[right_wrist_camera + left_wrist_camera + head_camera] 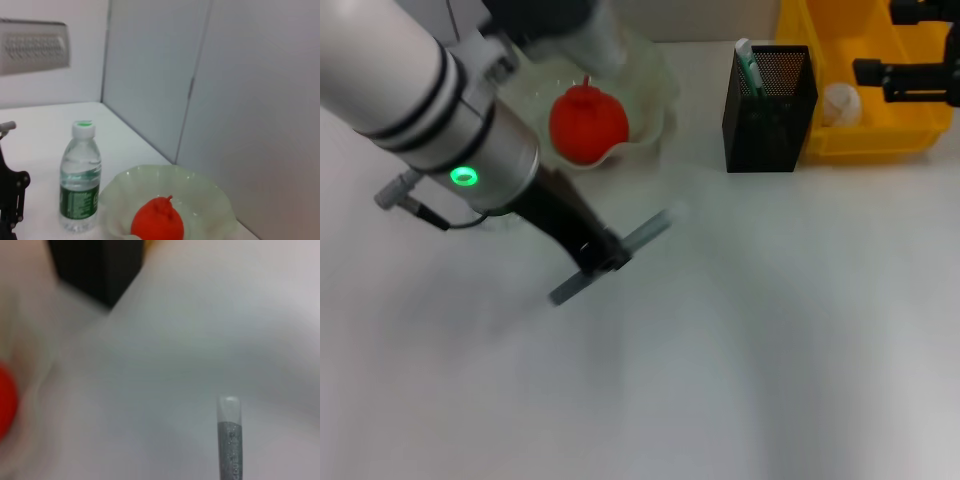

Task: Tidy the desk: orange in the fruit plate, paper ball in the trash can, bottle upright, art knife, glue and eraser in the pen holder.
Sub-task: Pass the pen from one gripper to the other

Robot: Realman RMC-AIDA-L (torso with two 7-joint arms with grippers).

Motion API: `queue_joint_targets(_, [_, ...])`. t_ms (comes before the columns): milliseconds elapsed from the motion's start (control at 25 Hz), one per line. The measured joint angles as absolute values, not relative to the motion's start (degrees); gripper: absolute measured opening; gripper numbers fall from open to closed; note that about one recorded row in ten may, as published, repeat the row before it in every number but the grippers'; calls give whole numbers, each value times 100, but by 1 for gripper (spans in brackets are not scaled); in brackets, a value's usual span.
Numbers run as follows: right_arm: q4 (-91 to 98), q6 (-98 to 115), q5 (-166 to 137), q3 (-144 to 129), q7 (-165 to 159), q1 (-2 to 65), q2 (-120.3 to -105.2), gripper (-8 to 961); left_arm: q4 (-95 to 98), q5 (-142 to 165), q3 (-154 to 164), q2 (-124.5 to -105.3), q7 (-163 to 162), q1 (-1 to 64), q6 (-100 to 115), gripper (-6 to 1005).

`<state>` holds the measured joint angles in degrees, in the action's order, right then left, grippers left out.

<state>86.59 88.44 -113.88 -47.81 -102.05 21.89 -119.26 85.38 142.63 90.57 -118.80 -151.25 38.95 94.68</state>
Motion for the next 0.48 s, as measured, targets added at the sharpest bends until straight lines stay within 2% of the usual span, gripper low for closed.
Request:
queue_joint_targets(240, [9264, 9153, -11168, -4685, -11540, 1932, -11933, 741, 8694, 12665, 7882, -11867, -13845, 3554, 9415, 145])
queue_joint_targets(480, [8859, 10120, -9910, -3910, -12027, 1703, -11901, 728, 7678, 11013, 6798, -11849, -12493, 3191, 9342, 145])
